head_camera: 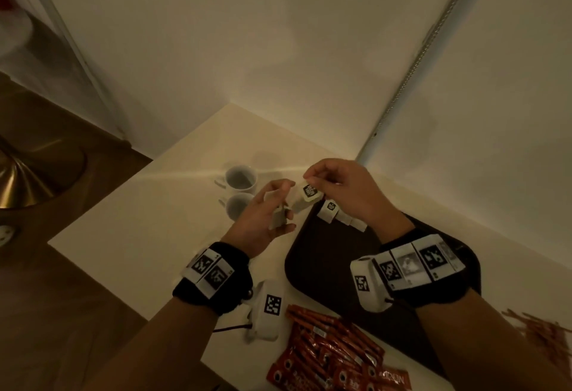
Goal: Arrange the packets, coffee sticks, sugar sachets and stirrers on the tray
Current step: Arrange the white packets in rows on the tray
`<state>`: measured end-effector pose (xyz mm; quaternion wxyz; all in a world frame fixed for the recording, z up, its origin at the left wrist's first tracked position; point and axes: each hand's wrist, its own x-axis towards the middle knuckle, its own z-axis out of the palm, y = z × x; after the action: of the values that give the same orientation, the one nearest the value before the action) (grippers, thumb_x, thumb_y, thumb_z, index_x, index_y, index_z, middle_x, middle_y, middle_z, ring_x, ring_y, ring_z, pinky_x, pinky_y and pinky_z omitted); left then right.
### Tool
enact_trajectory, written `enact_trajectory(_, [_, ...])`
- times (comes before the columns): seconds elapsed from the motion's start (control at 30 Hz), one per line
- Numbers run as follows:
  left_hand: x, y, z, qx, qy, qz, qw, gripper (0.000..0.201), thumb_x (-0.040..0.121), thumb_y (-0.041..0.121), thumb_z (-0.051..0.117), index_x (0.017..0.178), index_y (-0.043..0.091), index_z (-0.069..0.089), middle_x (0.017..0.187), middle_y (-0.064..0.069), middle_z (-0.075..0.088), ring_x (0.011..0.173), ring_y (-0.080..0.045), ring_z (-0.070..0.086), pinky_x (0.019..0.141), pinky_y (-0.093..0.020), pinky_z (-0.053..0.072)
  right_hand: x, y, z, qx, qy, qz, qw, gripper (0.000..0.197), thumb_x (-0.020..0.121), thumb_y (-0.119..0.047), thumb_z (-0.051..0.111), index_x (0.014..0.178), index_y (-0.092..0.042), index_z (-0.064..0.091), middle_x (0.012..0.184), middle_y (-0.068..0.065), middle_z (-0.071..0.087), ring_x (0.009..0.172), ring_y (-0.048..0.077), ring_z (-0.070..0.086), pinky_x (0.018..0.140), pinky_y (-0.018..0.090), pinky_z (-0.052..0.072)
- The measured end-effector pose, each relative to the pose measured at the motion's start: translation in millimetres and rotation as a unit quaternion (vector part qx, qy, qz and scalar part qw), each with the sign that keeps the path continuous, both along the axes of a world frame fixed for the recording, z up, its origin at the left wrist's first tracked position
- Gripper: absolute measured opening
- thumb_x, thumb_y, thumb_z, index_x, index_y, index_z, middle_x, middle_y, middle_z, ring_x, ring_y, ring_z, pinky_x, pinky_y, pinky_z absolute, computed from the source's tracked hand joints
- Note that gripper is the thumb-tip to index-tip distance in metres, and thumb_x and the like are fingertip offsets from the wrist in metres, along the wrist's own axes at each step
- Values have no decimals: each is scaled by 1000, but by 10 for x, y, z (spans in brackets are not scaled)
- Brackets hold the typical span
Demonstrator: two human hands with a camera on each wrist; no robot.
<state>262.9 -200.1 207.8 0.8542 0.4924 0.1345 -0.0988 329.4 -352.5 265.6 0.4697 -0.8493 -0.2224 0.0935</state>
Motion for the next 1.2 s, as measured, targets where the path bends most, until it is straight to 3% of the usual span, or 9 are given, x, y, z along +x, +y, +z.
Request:
enact_trajectory(0.13, [42,-65,53,32,-33,13,999,7,90,21,60,92,18,67,80,3,62,66,-11,59,56,-24,51,21,-10,385,-82,-79,54,992,10,79,-15,74,89,-15,72,72,-9,66,64,-3,59,63,5,42])
enact_trajectory(0.27, [84,-171,145,46,-65,-17,997,10,90,11,61,86,18,67,82,0,71,79,-14,70,58,-25,55,40,60,664,-139,-104,79,982,26,70,-14,81,94,-12,69,73,-1,69,61,1,60,59,7,45])
enact_trajectory(0.4, [116,-234,222,19,-93,-31,995,11,91,10,58,95,18,64,95,-2,73,93,-20,70,60,-25,55,56,104,779,-182,-135,77,971,27,71,-13,80,95,-13,68,73,-1,68,60,4,58,65,20,49])
enact_trajectory(0.57, [134,-257,256,-19,-120,-33,992,22,79,18,63,100,14,62,106,-3,70,105,-20,66,66,-25,56,69,82,793,-161,-118,67,978,23,70,-14,81,89,-15,68,69,-4,68,55,-1,56,59,9,44])
enact_trajectory(0.67, [142,-277,264,-35,-127,-30,991,29,77,20,62,104,11,60,102,-6,68,95,-16,68,67,-27,57,78,66,792,-172,-104,63,978,23,69,-14,82,88,-16,69,68,-5,69,58,-3,60,59,10,46])
enact_trajectory(0.83, [151,-285,283,-7,-147,10,989,14,79,23,59,86,12,61,82,2,71,76,-12,68,58,-25,54,117,23,790,-149,-77,61,984,21,70,-17,81,89,-14,70,71,-2,70,56,-2,60,60,16,49])
enact_trajectory(0.93, [160,-268,305,28,-164,39,985,16,80,25,60,87,11,63,78,3,69,72,-9,65,56,-23,51,127,-22,770,-157,-77,73,982,21,74,-28,78,90,-17,70,77,-5,68,60,-6,59,58,10,48])
enact_trajectory(1.07, [163,-227,325,59,-182,100,977,20,76,27,64,85,9,62,73,3,65,68,-10,62,54,-23,51,110,-85,725,-179,-56,85,979,13,78,-29,74,84,-18,69,73,-6,68,64,0,62,63,15,47])
enact_trajectory(1.2, [161,-230,360,56,-183,110,975,20,76,27,64,85,9,60,74,5,65,71,-13,63,56,-25,52,85,-121,688,-183,-80,80,977,22,84,-39,65,85,-18,69,77,-11,64,70,-2,58,62,10,43])
